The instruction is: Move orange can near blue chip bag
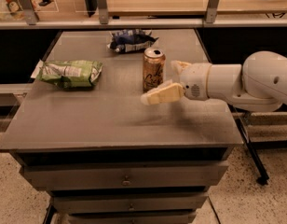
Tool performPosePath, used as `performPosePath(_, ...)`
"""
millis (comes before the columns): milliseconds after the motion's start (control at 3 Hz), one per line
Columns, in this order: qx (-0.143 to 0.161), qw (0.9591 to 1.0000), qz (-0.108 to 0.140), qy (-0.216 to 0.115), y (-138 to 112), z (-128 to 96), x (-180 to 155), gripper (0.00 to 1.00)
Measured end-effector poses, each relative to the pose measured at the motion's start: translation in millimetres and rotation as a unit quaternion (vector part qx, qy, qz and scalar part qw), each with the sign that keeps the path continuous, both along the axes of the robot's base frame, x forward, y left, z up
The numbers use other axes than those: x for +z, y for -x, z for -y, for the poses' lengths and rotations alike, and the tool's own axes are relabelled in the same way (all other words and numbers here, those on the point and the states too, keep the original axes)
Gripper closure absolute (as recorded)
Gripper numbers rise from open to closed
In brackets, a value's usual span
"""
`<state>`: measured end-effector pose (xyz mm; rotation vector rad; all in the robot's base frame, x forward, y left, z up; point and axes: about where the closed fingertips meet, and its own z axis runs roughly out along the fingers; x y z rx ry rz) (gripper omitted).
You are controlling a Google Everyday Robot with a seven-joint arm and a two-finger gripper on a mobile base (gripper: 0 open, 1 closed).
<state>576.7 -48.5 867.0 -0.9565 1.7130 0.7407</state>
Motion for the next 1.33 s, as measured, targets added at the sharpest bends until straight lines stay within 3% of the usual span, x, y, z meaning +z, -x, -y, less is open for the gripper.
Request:
performPosePath(333,0.012,0.9999,-0.003,-0.007,-19.3,-0.3,2.8,0.00)
performPosePath(667,0.020,0.9998,0.003,-0.007,-31.3,-0.8,5.1,0.16)
performPosePath(1333,0.017,0.9997,0.016,0.000,-42.8,-10.9,9.7,0.63)
